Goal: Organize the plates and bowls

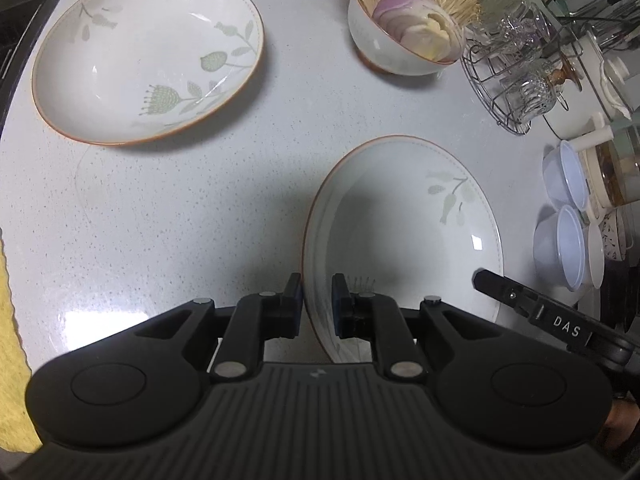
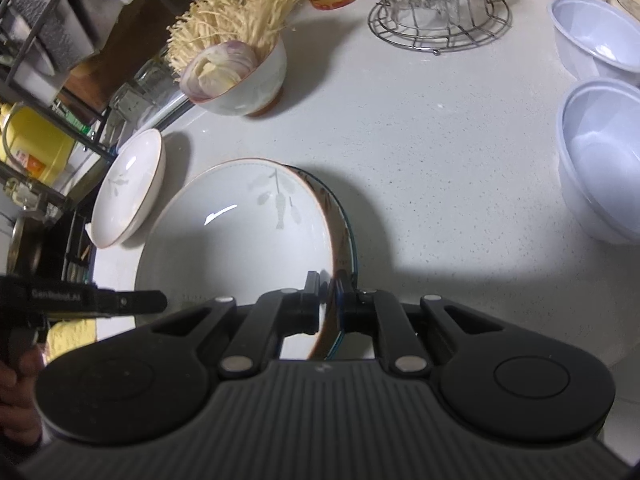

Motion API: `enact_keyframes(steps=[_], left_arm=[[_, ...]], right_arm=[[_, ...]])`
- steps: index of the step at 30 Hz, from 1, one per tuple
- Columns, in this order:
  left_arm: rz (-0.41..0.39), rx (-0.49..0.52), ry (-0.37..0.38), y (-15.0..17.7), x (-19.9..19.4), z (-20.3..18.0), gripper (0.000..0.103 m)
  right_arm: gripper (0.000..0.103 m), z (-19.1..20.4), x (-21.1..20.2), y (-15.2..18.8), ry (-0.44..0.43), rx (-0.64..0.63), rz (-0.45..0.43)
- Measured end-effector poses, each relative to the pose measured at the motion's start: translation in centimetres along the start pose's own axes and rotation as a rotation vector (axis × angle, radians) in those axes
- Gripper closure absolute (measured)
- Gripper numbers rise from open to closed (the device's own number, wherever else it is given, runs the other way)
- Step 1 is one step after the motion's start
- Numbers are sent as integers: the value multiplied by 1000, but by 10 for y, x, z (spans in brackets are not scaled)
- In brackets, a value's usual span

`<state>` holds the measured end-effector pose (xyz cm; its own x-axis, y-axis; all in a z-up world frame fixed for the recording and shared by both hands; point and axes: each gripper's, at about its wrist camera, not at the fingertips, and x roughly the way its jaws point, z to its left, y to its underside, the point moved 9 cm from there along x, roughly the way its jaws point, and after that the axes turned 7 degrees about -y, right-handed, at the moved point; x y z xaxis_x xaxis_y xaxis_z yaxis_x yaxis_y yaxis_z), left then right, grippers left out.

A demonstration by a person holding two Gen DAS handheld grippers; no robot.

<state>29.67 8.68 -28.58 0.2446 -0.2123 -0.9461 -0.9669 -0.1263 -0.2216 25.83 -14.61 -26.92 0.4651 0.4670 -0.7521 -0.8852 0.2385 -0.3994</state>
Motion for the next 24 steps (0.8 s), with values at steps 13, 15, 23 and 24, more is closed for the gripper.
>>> enact_keyframes(steps=[13, 15, 23, 24], left_arm=[[-76, 5, 4, -4, -24, -5, 87], [-99, 18, 4, -5, -30, -8, 87], [-171, 48, 3, -4, -56, -17, 87], [-178, 50, 4, -4, -59, -18, 87]], right_arm=[[88, -1, -6, -3, 39, 78, -4], [87, 0, -10, -4, 50, 85, -12], [84, 1, -27, -15, 141, 46, -67], [84, 1, -30, -16, 139, 49, -75]])
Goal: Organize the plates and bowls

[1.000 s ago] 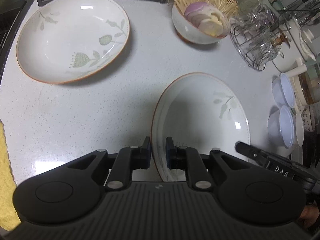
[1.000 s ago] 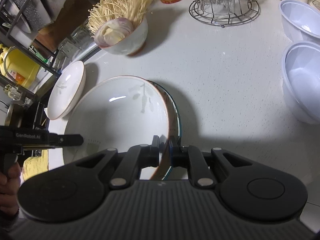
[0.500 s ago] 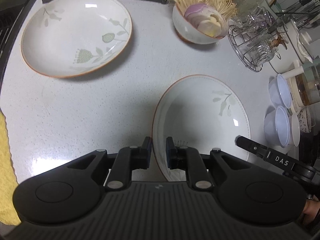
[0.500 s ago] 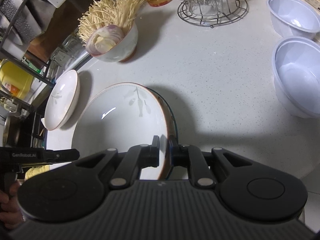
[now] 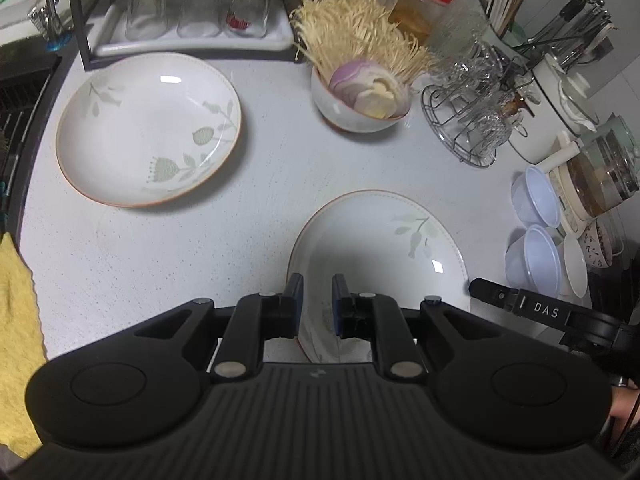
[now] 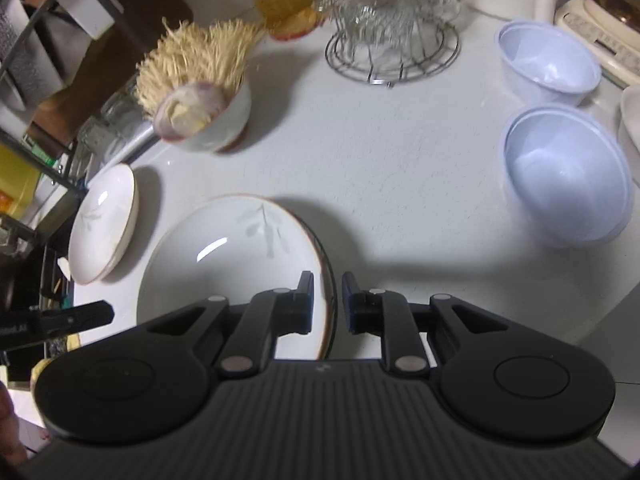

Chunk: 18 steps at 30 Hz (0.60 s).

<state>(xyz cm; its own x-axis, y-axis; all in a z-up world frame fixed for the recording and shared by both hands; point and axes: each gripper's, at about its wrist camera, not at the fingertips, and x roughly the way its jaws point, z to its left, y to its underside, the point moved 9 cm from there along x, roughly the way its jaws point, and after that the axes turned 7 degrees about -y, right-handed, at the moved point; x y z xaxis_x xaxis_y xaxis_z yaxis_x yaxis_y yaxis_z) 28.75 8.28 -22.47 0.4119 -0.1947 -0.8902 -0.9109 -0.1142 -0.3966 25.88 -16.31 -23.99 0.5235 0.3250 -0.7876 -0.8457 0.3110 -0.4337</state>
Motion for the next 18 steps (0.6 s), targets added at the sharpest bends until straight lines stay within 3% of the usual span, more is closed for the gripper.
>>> enact_keyframes(steps=[7, 18], left_arm=[[-67, 29, 14, -5, -35, -9, 87], [-170, 72, 20, -17, -94, -5, 87]], right_arm=[[84, 13, -27, -7, -1, -31, -64], [84, 67, -85, -14, -42, -124, -206]])
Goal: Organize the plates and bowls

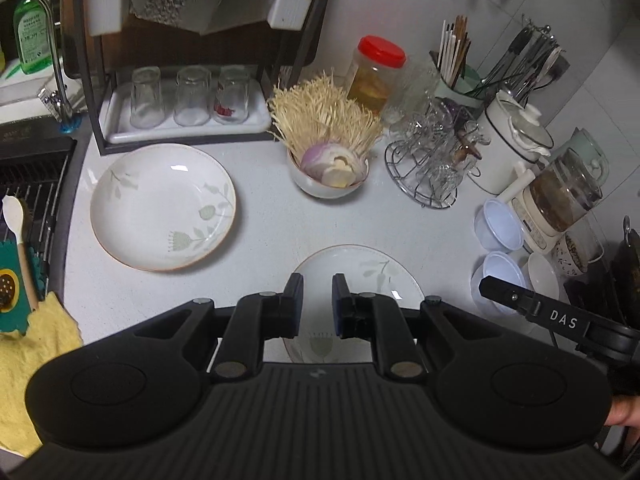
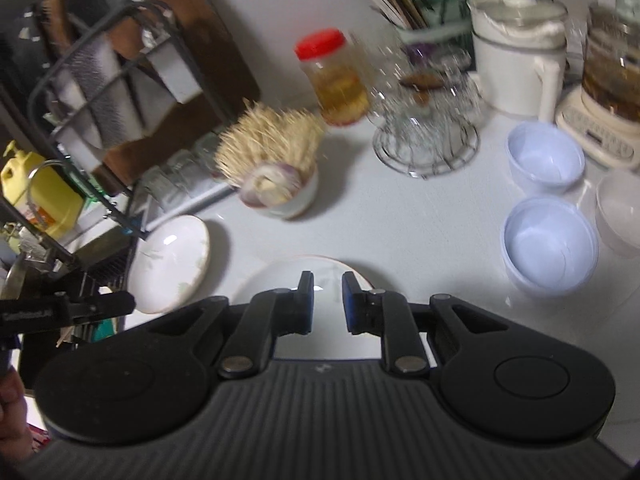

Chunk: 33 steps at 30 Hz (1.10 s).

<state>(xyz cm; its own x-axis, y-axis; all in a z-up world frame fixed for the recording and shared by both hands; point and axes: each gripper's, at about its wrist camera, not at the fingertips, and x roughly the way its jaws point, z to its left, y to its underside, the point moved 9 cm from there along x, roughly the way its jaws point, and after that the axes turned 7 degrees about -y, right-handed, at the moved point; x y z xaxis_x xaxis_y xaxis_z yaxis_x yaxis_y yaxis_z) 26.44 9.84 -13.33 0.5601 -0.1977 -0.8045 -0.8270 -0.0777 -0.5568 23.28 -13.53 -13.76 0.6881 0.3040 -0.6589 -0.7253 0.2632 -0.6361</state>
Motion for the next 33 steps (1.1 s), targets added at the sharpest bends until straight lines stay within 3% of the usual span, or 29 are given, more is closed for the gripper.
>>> enact_keyframes(steps=[7, 15, 21, 33], left_arm=[[-44, 14, 17, 4, -26, 10, 87], [-48, 47, 44, 17, -32, 33, 87], [-67, 88, 30, 17, -32, 44, 87], [-120, -10, 20, 48, -60, 36, 87]], right_arm=[[84, 39, -20, -4, -38, -65, -87], [84, 63, -18, 25, -22, -28, -59], [84, 76, -12, 34, -56, -10, -51], [84, 88, -34, 53, -129, -79, -3]])
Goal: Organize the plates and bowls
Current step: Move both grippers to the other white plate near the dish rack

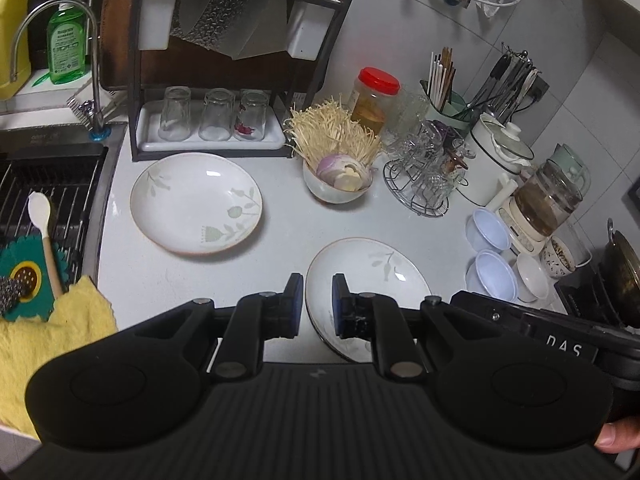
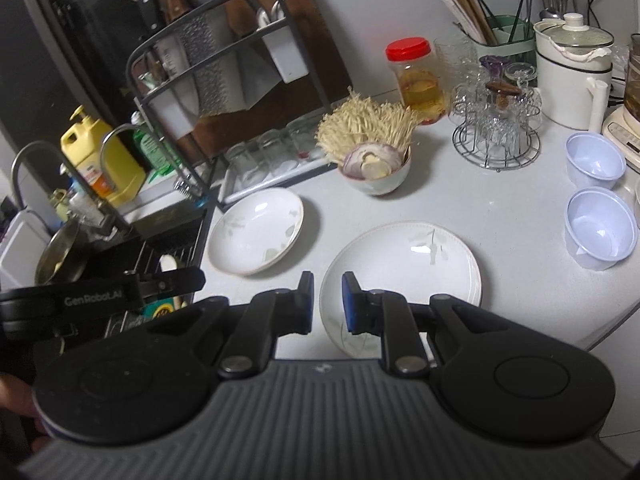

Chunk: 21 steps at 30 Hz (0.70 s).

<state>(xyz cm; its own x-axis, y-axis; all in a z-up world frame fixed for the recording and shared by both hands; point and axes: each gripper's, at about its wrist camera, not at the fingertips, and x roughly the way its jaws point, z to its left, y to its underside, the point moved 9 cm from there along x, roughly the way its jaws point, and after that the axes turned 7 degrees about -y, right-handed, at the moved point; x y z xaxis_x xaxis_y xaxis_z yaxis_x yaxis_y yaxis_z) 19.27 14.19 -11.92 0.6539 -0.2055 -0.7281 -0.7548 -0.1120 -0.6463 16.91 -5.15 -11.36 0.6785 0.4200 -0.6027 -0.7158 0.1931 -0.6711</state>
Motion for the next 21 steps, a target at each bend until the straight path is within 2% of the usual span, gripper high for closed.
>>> enact_keyframes(steps=[14, 21], left_arm=[[-27, -116, -89, 54, -39, 0, 87], [1, -139, -110, 76, -43, 6, 87]], right_arm=[[84, 5, -20, 28, -94, -90, 80], [84, 9, -19, 41, -121, -103, 104]])
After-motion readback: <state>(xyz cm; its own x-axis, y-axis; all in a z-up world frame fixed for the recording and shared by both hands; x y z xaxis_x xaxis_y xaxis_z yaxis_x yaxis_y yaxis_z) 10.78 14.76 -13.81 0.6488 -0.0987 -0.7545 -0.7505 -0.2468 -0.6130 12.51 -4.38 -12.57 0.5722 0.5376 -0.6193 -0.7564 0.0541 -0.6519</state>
